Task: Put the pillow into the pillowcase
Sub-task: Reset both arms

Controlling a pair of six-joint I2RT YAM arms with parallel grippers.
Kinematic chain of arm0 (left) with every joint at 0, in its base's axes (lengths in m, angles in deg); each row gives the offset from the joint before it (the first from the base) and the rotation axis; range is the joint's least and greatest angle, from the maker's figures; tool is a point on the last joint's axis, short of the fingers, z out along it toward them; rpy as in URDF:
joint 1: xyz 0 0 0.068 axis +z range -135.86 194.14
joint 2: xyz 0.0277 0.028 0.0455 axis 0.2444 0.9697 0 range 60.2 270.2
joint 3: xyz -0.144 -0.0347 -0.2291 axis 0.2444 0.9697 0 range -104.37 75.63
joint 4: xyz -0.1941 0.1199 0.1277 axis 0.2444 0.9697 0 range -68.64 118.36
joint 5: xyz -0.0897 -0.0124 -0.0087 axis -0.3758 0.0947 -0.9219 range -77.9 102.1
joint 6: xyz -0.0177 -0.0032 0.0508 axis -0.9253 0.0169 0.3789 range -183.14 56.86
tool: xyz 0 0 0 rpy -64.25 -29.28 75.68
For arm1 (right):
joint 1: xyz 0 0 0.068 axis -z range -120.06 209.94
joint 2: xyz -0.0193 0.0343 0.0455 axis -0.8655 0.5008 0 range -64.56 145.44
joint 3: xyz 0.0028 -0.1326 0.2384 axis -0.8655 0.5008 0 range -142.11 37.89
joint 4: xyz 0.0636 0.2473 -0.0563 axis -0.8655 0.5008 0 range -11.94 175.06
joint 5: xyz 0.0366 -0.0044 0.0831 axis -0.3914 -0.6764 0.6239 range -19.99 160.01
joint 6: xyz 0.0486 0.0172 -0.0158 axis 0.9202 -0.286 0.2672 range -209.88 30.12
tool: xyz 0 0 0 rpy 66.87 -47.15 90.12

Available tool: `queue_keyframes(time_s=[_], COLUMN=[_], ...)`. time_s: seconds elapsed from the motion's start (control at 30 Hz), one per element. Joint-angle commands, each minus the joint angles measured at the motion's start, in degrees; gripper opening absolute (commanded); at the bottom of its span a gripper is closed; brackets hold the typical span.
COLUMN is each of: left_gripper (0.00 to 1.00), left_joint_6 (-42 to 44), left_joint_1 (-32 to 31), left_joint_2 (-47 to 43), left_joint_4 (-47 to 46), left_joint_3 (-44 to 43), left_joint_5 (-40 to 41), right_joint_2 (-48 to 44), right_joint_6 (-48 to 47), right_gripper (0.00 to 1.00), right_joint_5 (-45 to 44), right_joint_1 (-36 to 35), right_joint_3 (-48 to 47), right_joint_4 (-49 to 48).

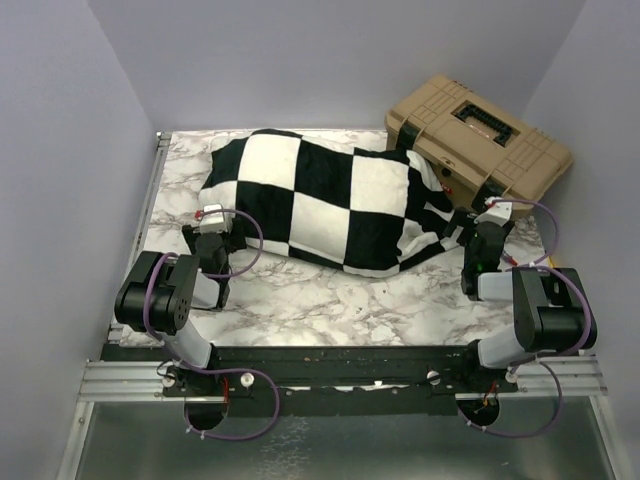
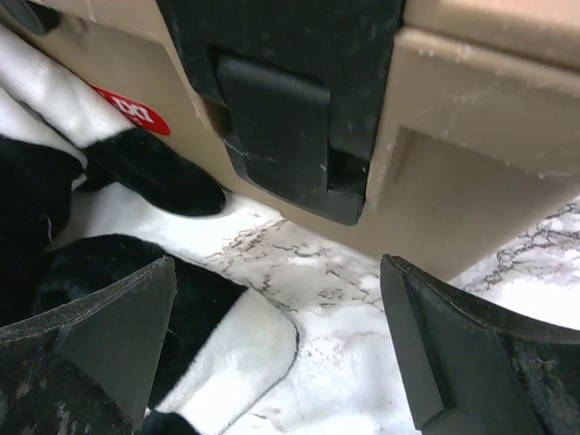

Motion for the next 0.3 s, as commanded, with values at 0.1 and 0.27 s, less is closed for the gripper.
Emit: queue_keyframes(time_s=[0.1, 0.27], left_gripper=[0.99, 0.99], left_joint_6=[0.7, 1.2], left_joint_1=[-0.2, -0.3], left_joint_2=[0.4, 0.4], left_joint_4=[-6.6, -6.7], left_joint_3=[0.5, 0.6], left_joint_5=[-1.7, -2.1], right_joint_2=[0.2, 8.5], right_joint_6=[-1.5, -3.4], right_gripper=[1.0, 1.0], right_joint_5=[3.4, 7.8], right_joint_1=[0.1, 0.1], right_joint_3=[-1.6, -16.5], right_joint_4=[-2.7, 19.7])
